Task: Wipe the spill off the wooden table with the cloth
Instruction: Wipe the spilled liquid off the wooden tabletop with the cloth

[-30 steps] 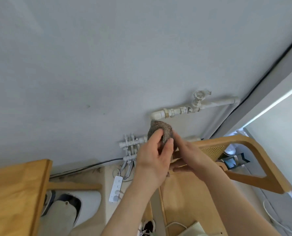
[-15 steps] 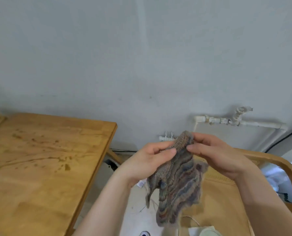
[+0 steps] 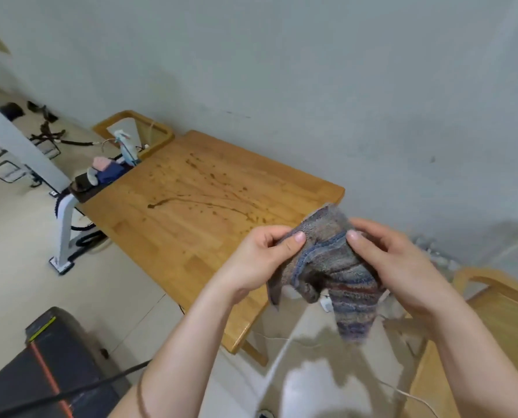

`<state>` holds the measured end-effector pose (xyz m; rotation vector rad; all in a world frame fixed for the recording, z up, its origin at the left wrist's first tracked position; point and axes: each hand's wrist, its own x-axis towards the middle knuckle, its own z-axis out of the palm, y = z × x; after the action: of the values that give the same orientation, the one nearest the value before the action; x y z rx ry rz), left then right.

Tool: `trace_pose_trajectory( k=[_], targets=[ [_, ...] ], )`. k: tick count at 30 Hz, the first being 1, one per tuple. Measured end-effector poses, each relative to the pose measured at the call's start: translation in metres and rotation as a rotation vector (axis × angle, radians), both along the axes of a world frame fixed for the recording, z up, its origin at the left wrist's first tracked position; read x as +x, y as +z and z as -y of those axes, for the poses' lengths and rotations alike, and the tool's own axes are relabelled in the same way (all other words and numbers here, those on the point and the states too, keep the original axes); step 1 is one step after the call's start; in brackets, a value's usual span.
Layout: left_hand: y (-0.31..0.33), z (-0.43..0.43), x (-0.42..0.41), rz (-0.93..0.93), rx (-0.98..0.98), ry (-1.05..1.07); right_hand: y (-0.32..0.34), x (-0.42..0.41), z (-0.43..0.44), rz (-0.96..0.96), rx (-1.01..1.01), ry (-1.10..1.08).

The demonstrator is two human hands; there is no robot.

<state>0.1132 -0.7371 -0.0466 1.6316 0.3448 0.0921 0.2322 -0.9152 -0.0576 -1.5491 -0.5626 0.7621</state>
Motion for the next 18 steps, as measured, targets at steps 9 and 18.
trace_pose_trajectory(
  k=[9, 18],
  targets=[
    [-0.032, -0.095, -0.051, -0.14, -0.204, 0.134, -0.045, -0.039, -0.077, -0.141, -0.318, 0.61],
    [-0.077, -0.136, -0.064, -0.271, -0.402, 0.413, -0.084, -0.014, -0.106, -0.844, 0.197, 0.21]
  ],
)
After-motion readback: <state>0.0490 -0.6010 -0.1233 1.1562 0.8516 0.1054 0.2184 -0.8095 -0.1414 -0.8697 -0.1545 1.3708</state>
